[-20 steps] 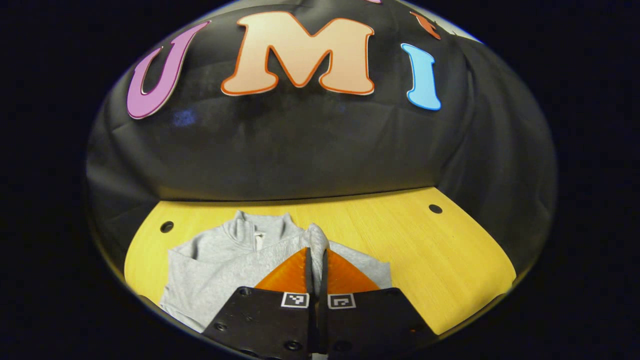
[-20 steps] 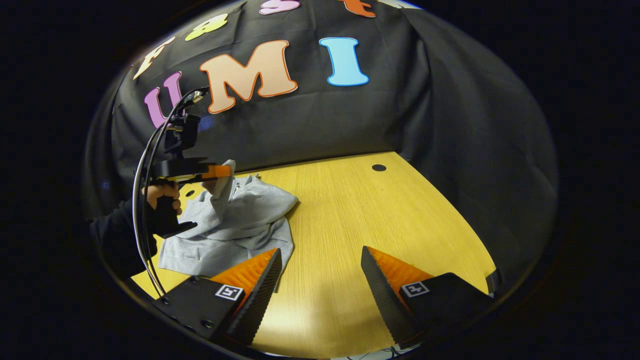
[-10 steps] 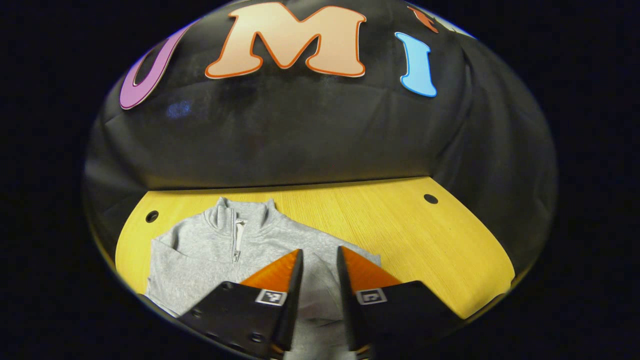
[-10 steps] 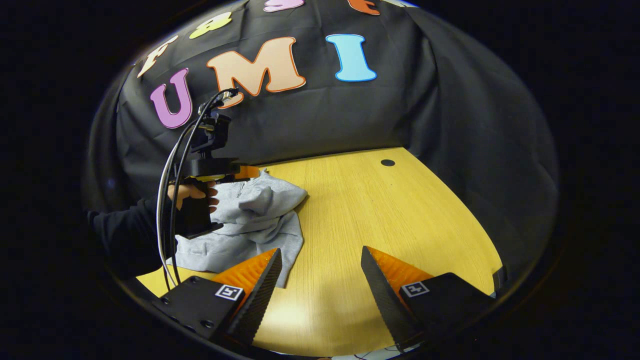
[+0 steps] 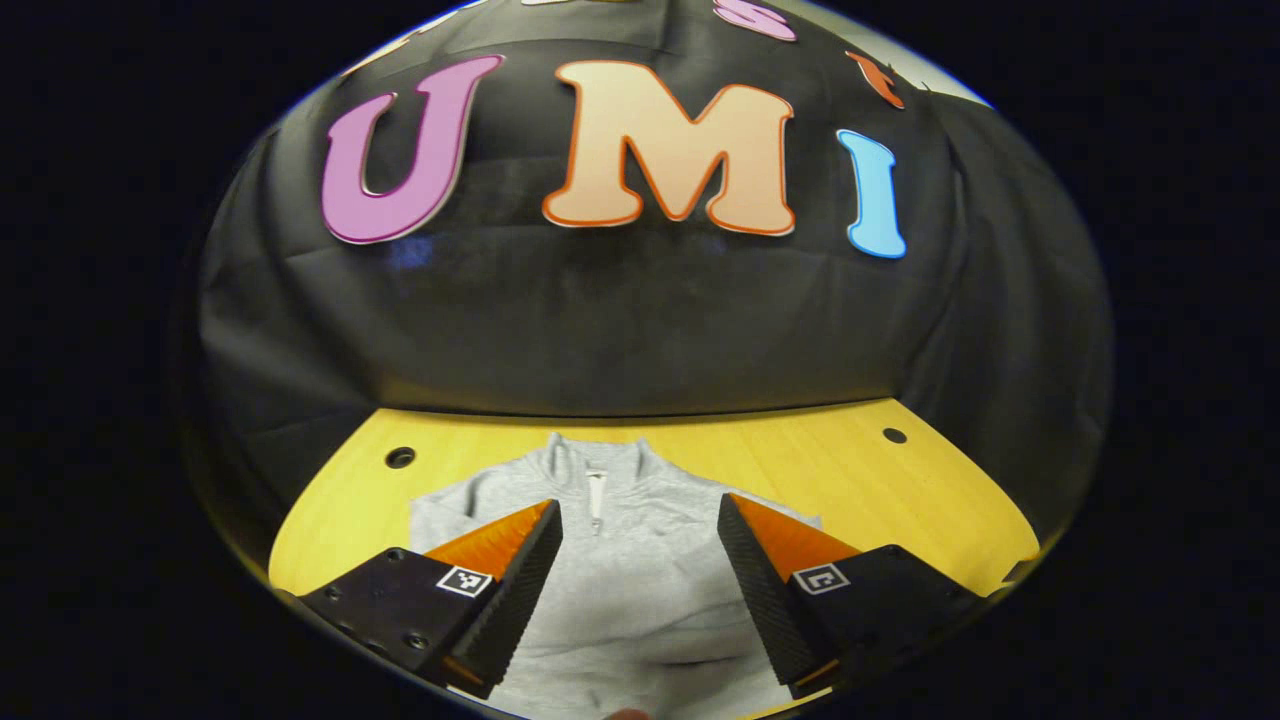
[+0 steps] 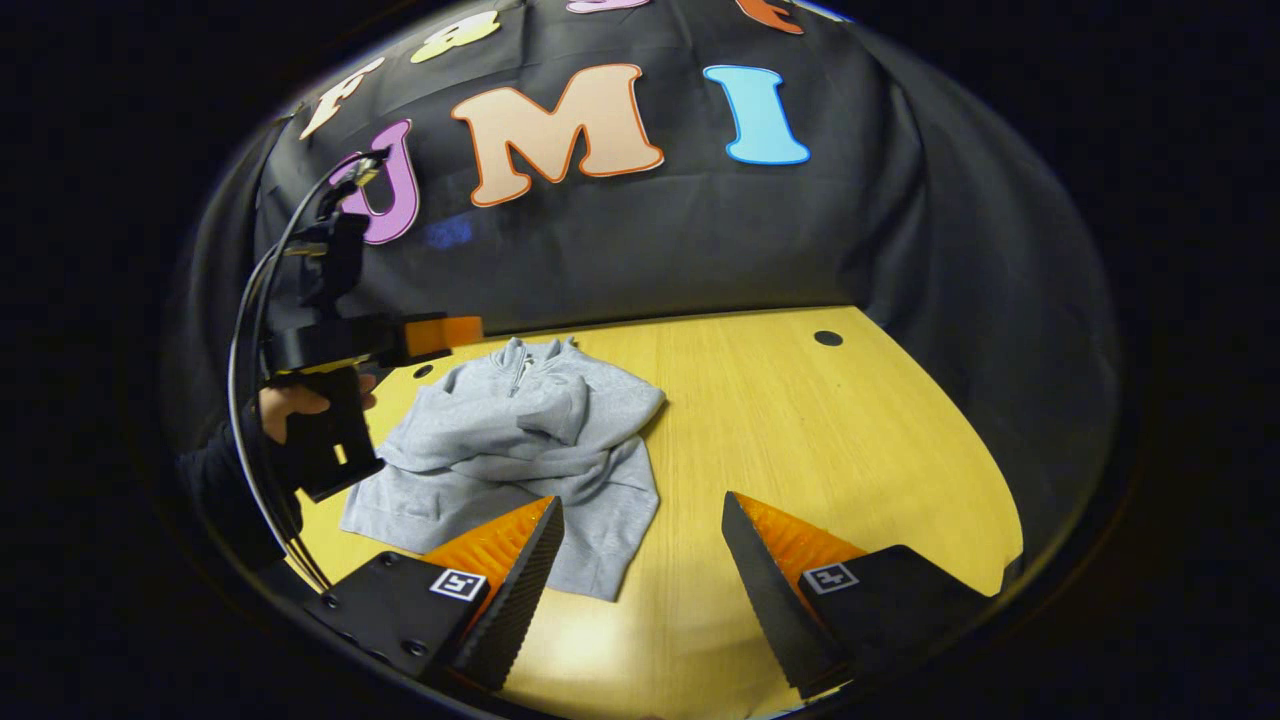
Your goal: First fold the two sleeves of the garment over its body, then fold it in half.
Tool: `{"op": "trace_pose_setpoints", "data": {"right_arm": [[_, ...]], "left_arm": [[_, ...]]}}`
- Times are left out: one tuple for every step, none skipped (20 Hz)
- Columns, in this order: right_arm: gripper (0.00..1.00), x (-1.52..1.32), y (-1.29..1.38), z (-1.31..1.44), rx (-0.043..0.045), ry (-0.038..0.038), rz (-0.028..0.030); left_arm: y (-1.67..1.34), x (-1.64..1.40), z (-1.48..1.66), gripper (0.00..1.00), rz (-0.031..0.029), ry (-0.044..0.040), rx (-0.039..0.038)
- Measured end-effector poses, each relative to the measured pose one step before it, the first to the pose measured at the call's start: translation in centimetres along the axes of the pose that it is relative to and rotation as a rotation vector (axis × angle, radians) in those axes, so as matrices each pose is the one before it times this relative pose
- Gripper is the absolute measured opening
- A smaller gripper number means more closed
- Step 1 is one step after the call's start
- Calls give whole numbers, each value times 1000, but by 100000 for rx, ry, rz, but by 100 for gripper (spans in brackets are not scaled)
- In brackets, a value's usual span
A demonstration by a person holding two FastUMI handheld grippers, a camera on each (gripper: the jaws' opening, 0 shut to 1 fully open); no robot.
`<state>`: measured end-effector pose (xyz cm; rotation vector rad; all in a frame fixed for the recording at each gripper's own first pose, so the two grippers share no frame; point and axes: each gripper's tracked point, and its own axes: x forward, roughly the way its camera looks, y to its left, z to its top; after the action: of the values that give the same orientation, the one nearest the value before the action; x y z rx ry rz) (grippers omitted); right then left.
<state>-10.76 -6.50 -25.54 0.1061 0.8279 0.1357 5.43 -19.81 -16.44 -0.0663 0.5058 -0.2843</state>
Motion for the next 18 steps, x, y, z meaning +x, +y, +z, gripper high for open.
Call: {"op": "trace_pose_setpoints", "data": {"right_arm": [[99,497,455,36,-280,57,389],[99,472,247,-20,-310,106,218],[96,443,238,-8,-259,190,-53],[96,406,221,-58,-208,202,-25],[96,423,160,-87,-162,424,-320],[96,460,119,-263,-133,490,-379],[96,487,153,-74,41,532,-156],[99,322,165,-269,9,631,-164],[96,421,70,-202,-321,842,-220],[96,319,-31,-292,-578,850,-416],[96,190,-62,-279,-609,714,-388],[96,302,9,-383,-633,1009,-331],[96,114,81,-354,-484,1019,-275],[99,214,59,-379,-392,909,-80],[96,251,170,-298,-490,831,-67],[96,230,213,-400,-644,781,-5],[96,321,196,-349,-678,936,-78],[95,362,262,-519,-567,1230,142]], "left_arm": [[1506,-667,16,93,2312,-632,-207],[1644,-674,-126,93,2340,-188,-231],[1643,-772,-340,93,2192,-93,-313],[1618,-643,-299,93,2057,138,-228],[1401,-616,-563,93,1598,425,133],[1428,-685,-663,93,1137,467,240],[1130,-736,-841,93,9,702,264],[939,-745,-1062,93,-125,1274,-255],[861,-648,-1159,93,258,1376,-695],[976,-707,-1136,93,683,1664,-751],[937,-406,-1093,93,1309,1673,-595],[987,-303,-1148,93,1667,2024,-479],[778,-430,-1326,93,1276,2726,-693],[705,-274,-1205,93,962,2728,-1150],[539,-213,-1152,93,791,2436,-1160],[528,-84,-993,93,353,1868,-933],[151,80,-759,93,-419,1666,-626],[-42,164,-889,93,-1388,1784,-491]]}}
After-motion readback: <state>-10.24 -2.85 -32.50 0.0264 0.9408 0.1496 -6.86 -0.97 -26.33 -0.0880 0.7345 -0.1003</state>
